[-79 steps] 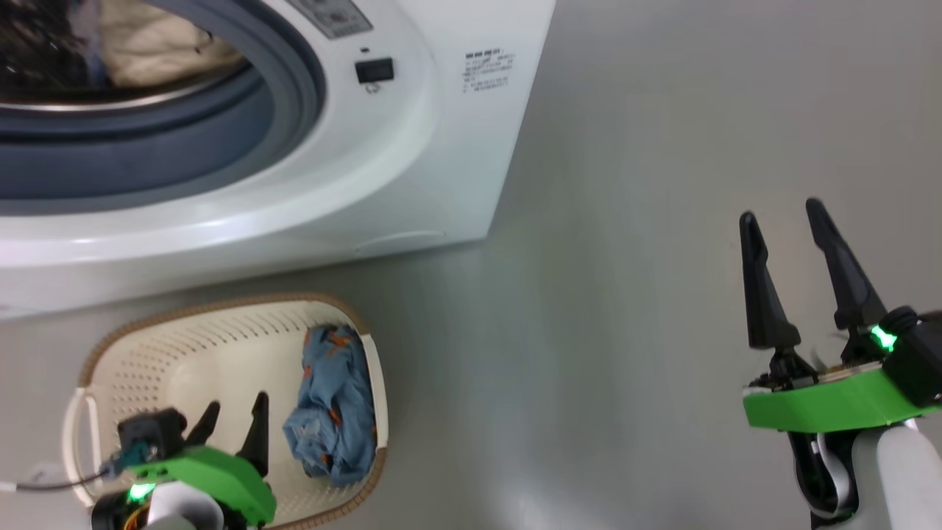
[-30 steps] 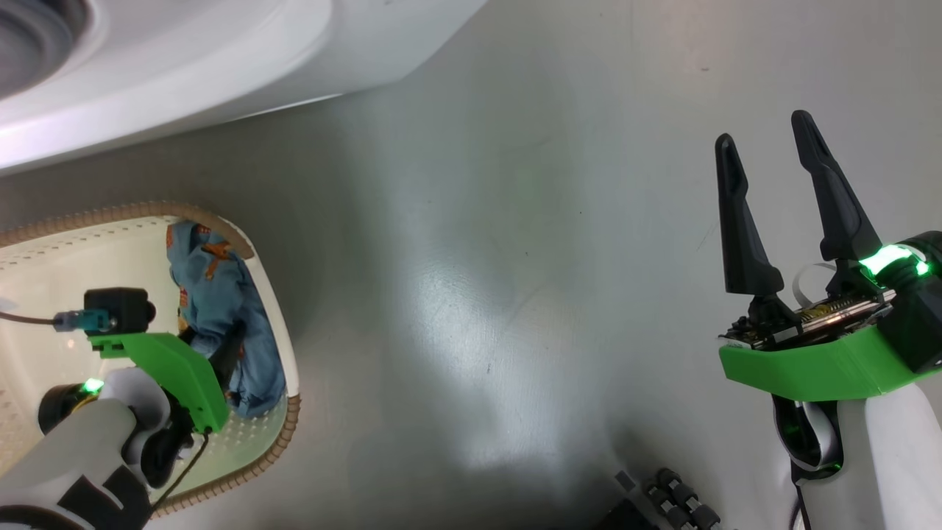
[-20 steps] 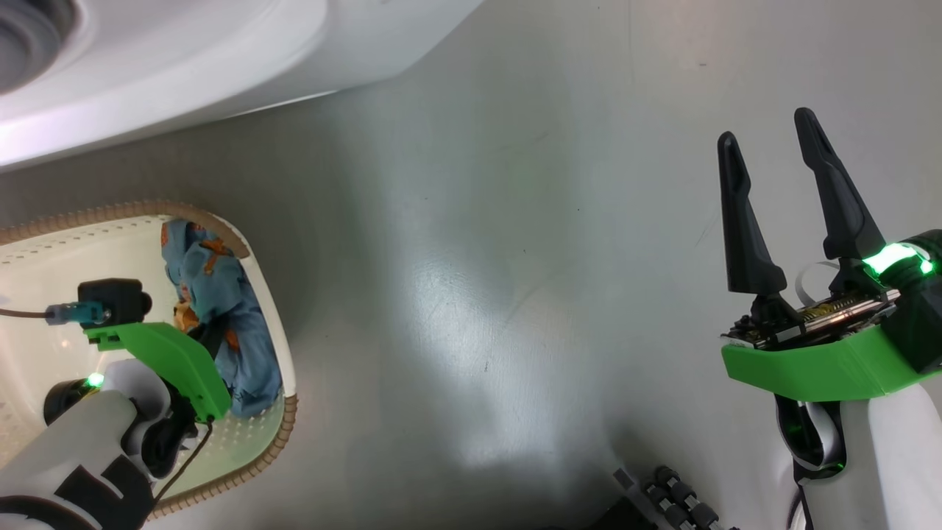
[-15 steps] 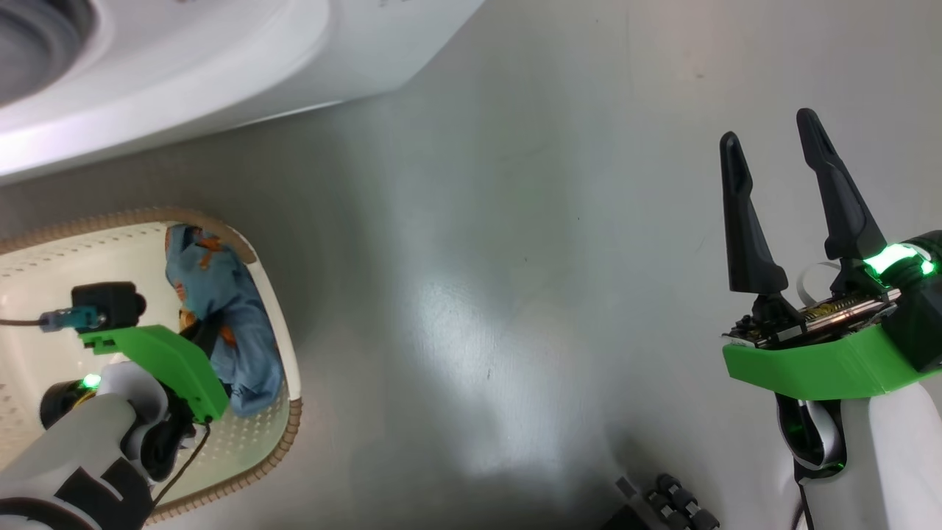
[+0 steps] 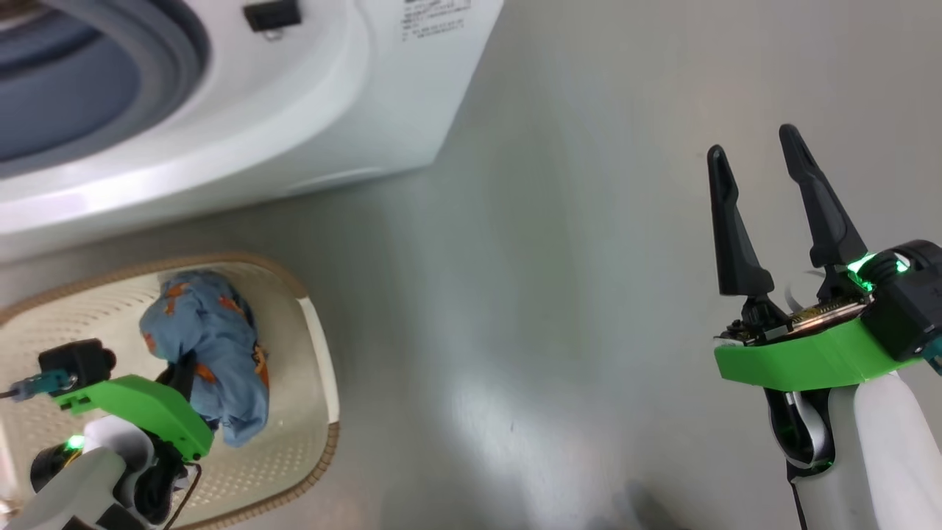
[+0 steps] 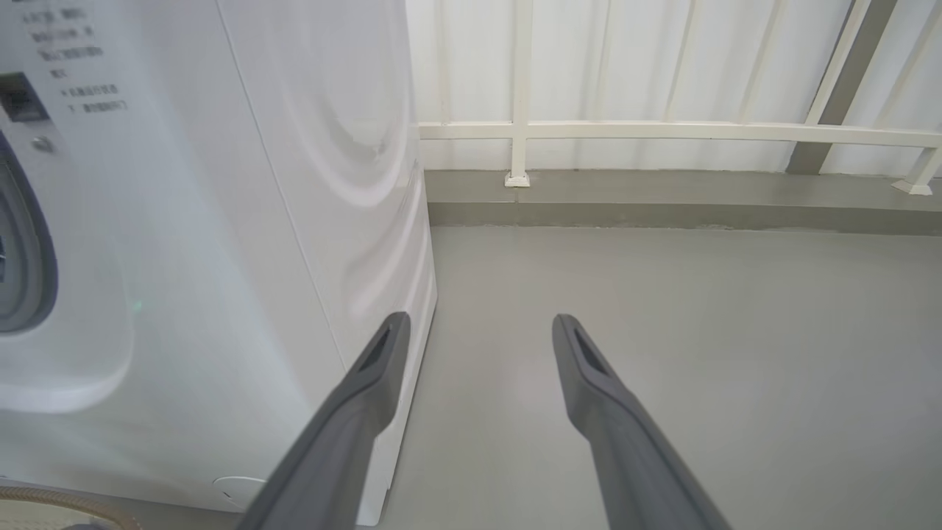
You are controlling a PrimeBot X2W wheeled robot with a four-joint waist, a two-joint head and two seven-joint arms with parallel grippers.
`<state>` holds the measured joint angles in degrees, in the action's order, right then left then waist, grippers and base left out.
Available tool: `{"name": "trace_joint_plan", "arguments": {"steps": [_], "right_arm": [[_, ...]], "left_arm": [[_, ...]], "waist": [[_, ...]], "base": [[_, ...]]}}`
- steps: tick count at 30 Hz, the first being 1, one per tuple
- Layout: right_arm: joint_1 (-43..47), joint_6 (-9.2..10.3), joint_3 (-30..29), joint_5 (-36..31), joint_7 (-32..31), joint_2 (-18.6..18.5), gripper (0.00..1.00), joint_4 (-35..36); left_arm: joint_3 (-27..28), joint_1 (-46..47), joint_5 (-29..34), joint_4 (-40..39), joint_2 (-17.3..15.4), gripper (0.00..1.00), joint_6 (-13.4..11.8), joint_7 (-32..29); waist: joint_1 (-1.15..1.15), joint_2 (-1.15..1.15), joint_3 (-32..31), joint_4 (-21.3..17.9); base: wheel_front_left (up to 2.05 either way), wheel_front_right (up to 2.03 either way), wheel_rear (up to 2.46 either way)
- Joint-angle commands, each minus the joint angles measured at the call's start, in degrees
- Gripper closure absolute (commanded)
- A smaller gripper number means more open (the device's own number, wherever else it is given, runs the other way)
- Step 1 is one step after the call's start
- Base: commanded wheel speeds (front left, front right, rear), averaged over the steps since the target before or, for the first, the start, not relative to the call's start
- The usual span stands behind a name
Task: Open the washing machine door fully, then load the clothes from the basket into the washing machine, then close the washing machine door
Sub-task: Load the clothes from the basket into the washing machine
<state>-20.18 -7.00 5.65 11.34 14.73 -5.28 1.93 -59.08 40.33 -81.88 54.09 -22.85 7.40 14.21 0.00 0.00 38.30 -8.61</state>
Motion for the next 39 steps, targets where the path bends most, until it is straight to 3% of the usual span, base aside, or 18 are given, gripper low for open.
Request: {"name": "trace_joint_plan", "arguments": {"steps": [1, 12, 21, 29, 39], "right_arm": [[2.4, -0.48, 0.8, 0.7, 0.3, -0.1, 0.0, 0.8], [7.1, -0.48, -1.2, 1.6, 0.3, -0.7, 0.0, -2.6], [11.5, -0.48, -2.4, 2.1, 0.3, -1.9, 0.0, -3.9], [15.2, -0.48, -2.8, 2.6, 0.3, -3.1, 0.0, -4.1], [18.5, -0.48, -3.5, 2.9, 0.3, -3.6, 0.0, -4.3]], "left_arm": [[3.2, -2.1, 1.6, -0.1, -1.8, 1.0, 0.1, 0.8], [25.2, -12.7, 18.9, -7.6, 0.0, 1.0, 0.1, 0.8], [43.1, -24.0, 34.6, -19.0, 4.1, 1.0, 0.1, 0.8], [52.3, -31.8, 45.0, -31.5, 6.5, 1.0, 0.1, 0.8], [60.2, -39.9, 53.4, -46.1, 9.3, 1.0, 0.1, 0.8]], "waist": [[0.0, 0.0, -5.1, 2.3], [0.0, 0.0, -15.1, 5.4], [0.0, 0.0, -22.8, 7.4], [0.0, 0.0, -26.9, 8.6], [0.0, 0.0, -29.6, 9.0]], "base": [[0.0, 0.0, 0.0], [0.0, 0.0, 0.0], [0.0, 0.0, 0.0], [0.0, 0.0, 0.0], [0.0, 0.0, 0.0]]}}
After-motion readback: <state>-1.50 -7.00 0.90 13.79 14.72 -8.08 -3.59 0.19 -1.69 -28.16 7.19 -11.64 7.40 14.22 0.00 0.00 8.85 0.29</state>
